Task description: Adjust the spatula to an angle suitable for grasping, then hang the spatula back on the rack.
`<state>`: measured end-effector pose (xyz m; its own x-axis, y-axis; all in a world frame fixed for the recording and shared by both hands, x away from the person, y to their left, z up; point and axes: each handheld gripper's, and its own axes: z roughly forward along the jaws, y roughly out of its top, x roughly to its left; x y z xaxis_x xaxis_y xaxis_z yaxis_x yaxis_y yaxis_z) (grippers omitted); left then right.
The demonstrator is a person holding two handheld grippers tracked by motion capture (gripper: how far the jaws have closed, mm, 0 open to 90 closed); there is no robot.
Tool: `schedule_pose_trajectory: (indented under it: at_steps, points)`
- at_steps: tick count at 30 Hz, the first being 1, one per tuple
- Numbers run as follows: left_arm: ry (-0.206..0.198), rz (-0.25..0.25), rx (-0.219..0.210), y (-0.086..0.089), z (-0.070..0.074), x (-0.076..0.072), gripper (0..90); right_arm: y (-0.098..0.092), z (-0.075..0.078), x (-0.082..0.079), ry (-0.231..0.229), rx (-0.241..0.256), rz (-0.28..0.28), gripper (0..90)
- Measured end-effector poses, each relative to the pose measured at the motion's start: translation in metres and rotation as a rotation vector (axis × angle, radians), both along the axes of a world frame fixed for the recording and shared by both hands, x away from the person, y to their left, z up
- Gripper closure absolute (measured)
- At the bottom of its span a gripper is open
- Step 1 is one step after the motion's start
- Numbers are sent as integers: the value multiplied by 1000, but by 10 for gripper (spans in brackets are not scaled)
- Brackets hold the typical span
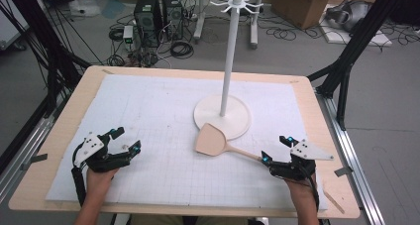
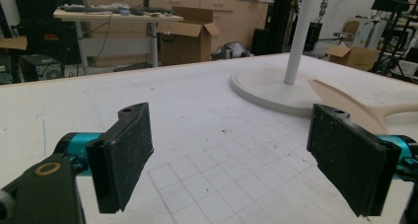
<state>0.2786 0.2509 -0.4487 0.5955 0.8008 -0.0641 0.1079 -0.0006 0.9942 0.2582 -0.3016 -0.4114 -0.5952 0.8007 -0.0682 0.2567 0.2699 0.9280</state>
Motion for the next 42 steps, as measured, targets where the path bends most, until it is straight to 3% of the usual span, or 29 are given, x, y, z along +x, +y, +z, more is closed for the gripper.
schedule_pose_trajectory:
  at_steps: [8,24,25,29,42]
  points:
    - [9,-6,4,0,0,0,178,4,0,1,10,-2,12,163]
    - [12,-6,2,2,-1,-1,179,32,-2,9,31,-101,119,171]
    - [12,-9,4,2,-1,-1,179,38,-1,11,29,-131,153,242]
    - [11,-10,4,0,0,-2,180,48,1,14,29,-169,211,319]
    - [11,-15,7,-1,0,-3,182,61,-6,28,93,-271,256,388]
